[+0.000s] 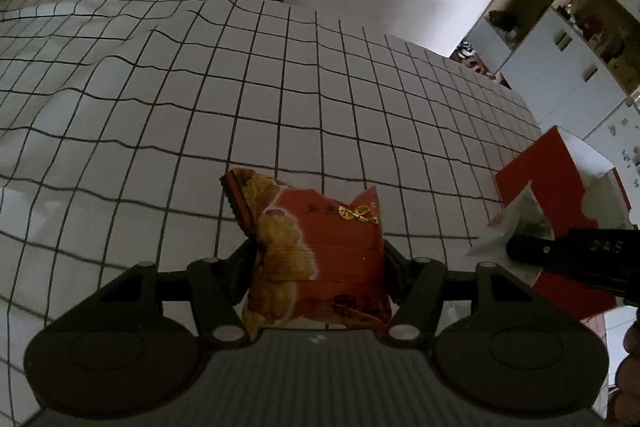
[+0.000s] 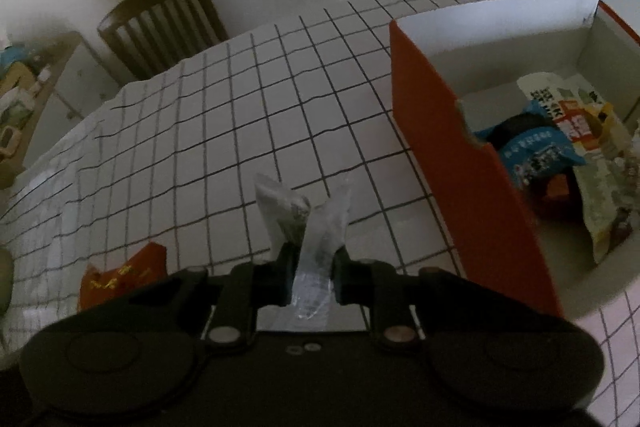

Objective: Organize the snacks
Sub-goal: 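Carry the clear packet and red chip bag over the red box with both tools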

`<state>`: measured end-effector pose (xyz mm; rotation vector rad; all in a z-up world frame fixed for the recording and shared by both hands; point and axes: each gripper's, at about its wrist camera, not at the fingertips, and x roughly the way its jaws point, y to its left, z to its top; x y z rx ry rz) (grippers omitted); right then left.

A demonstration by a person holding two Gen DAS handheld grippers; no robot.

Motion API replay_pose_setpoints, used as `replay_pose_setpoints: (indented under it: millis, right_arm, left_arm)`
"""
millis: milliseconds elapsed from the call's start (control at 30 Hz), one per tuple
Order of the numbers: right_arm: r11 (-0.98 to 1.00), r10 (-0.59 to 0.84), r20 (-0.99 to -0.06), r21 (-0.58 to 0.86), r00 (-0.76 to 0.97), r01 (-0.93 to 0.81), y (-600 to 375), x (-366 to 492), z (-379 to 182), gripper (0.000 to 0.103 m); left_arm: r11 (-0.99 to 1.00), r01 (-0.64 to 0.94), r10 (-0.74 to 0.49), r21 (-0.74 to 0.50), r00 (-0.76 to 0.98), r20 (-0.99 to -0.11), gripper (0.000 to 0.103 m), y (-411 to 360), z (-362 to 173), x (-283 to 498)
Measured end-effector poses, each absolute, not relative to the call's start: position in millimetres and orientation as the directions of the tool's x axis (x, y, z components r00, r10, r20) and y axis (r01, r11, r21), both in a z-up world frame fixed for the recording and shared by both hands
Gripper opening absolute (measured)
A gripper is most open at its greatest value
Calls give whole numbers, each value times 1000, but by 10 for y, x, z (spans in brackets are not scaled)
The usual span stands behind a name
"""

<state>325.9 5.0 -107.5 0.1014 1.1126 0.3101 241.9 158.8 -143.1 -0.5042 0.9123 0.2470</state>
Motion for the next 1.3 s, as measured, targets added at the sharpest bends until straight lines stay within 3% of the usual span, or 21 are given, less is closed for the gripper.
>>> replay_pose_setpoints:
  millis: [633,1300]
  right_arm:
    - [892,424,-804,292,416,-345,-730,2626,-381,16]
    - [900,395,-766,211,507,-381,-1927,2979,23,16]
  left_arm:
    - [881,-318,-80,-349,627,-775,63,826,-805,1994]
    - [920,-168,-150,-355,685,-713,63,-463,-213,2509]
